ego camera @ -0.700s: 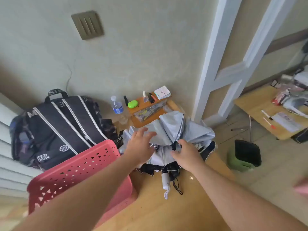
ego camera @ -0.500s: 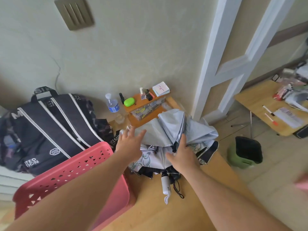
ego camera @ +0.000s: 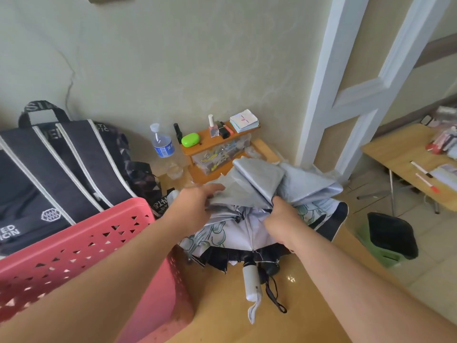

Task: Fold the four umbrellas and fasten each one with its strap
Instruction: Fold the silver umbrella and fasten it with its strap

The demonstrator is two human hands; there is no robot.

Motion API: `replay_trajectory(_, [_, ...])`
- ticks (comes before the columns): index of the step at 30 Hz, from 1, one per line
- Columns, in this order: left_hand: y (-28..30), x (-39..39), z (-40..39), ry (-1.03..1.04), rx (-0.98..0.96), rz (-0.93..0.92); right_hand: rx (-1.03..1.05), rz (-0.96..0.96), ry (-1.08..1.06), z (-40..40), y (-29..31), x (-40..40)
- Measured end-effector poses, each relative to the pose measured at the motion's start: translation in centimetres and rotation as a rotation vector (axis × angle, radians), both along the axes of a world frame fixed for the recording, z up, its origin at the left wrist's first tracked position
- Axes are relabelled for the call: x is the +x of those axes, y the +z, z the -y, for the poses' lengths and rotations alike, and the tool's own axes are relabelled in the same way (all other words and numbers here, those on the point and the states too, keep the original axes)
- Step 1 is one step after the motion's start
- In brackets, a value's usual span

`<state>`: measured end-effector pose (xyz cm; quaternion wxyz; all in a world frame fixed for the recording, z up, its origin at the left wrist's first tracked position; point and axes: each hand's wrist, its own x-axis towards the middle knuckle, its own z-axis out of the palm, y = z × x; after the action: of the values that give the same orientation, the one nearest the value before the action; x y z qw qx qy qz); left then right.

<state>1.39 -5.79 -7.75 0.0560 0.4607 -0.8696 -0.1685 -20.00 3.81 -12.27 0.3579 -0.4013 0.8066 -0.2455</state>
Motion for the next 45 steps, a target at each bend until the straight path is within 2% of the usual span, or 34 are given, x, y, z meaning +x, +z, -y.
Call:
replay_trajectory(7, [3.6, -0.2, -2.8, -0.05, -0.428, -0.176, -0.407, 0.363, -0.243, -2.5, 0.6, -3.0])
replay_trajectory(11, [6.9, 0.6, -9.6, -0.097, -0.65, -0.234, -0.556, 0.377, -0.181, -7.9, 4.1, -3.4])
replay_trajectory(16, [7.5, 3.5, -20.9, -0.094, -0.765, -0.47, -0.629, 0.31, -0.056, -19.3, 6.7, -1.6])
replay_trajectory(19, [7.8, 6.0, -27.6, -0.109, -0.758, -0.494, -0.6, 0.196, -0.006, -26.2, 9.1, 0.1])
replay_trajectory(23, [10.3, 8.6, -34.6, -0.124, -0.696, -0.533, -0.605, -0.065, 0.054, -32.7, 13.3, 1.8])
replay_trajectory(29, [13.0, 10.9, -40.3, -0.154, -0.638, -0.685, -0.705, -0.598, 0.076, -37.8, 17.6, 3.7])
replay_trajectory(31, [13.3, 11.2, -40.8, -0.145, -0.632, -0.723, -0.703, -0.693, 0.072, -38.1, 17.8, 4.2])
replay_trajectory(32, [13.4, 11.5, -40.8, -0.134, -0.617, -0.742, -0.688, -0.632, 0.084, -38.0, 17.5, 4.2])
replay_trajectory(36, [11.7, 12.8, -40.3, -0.092, -0.608, -0.737, -0.625, -0.099, 0.139, -36.9, 15.8, 3.6])
replay_trajectory(39, [7.6, 14.0, -38.7, -0.015, -0.555, -0.742, -0.602, 0.08, 0.092, -36.0, 14.8, 3.3])
replay_trajectory(41, [4.4, 14.6, -37.8, 0.035, -0.391, -0.761, -0.556, 0.173, 0.058, -35.0, 14.1, 2.9])
replay_trajectory(45, [-0.8, 15.5, -35.3, 0.066, 0.154, -0.818, -0.459, 0.33, 0.015, -33.2, 12.9, 2.1])
